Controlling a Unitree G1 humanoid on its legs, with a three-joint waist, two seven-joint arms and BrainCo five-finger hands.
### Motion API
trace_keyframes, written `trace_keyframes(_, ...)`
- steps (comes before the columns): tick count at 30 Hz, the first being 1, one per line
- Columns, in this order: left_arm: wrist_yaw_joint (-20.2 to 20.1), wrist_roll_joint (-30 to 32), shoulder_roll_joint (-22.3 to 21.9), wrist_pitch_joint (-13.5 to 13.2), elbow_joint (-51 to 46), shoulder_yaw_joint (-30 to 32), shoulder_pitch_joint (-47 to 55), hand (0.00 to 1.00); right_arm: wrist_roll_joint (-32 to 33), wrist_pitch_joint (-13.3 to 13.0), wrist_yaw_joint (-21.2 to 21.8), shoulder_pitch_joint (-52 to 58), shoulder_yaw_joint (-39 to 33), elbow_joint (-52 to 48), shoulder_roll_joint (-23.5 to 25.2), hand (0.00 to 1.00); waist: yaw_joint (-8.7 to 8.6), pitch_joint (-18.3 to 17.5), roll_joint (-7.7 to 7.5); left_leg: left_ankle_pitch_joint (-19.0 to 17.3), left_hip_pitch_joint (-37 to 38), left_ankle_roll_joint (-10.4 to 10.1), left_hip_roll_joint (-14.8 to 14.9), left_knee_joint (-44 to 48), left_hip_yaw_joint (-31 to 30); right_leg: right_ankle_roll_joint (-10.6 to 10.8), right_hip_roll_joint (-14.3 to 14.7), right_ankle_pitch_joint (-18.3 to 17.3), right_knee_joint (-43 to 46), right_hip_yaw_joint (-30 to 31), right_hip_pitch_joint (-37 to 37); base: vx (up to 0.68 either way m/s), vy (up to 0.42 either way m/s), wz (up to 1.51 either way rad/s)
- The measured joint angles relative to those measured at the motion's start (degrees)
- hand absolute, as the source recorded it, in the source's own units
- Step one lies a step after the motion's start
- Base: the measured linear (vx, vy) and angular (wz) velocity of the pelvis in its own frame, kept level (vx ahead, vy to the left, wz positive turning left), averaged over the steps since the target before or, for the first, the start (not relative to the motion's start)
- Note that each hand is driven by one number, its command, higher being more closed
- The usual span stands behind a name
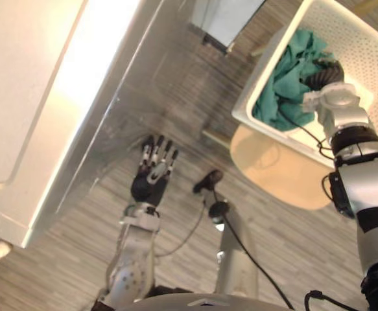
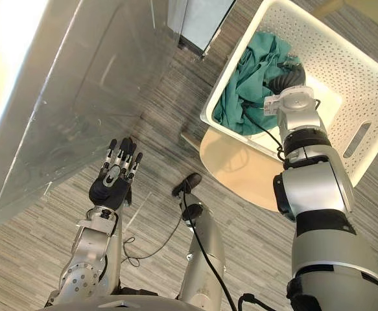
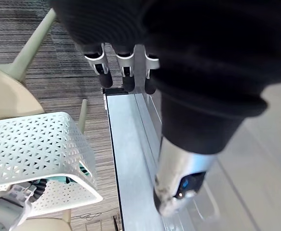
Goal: Pick up the laundry basket with both hands and put the clothes into the washing machine.
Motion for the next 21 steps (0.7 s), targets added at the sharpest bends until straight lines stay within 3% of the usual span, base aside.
trace_keyframes(4, 1.12, 0.00, 0.00, -0.03, -0.10, 0.02, 0.00, 0.00, 2.24, -0.07, -0.02, 1.16, -0.34, -1.77, 0.57, 1.00, -0.09, -1.53, 0.93, -0.05, 0.03, -0.04, 0.23, 0.46, 0.34, -0.04, 0.16, 0.04, 0.03, 0.50, -0.18, 0.05, -0.079, -0.05)
trace_keyframes(21, 1.95, 0.01, 1.49, -0.04, -0.16, -0.07, -0.01, 0.00, -0.31, 0.24, -1.41, 0.43, -2.52, -1.69, 3.01, 1.00, -0.48, -1.55, 0.91, -0.47, -0.07, 0.37, 0.59, 1.73, 1.29, -0.15, 0.46, 1.21, -0.66, 1.54, -0.34, 0.02, -0.055, -0.04)
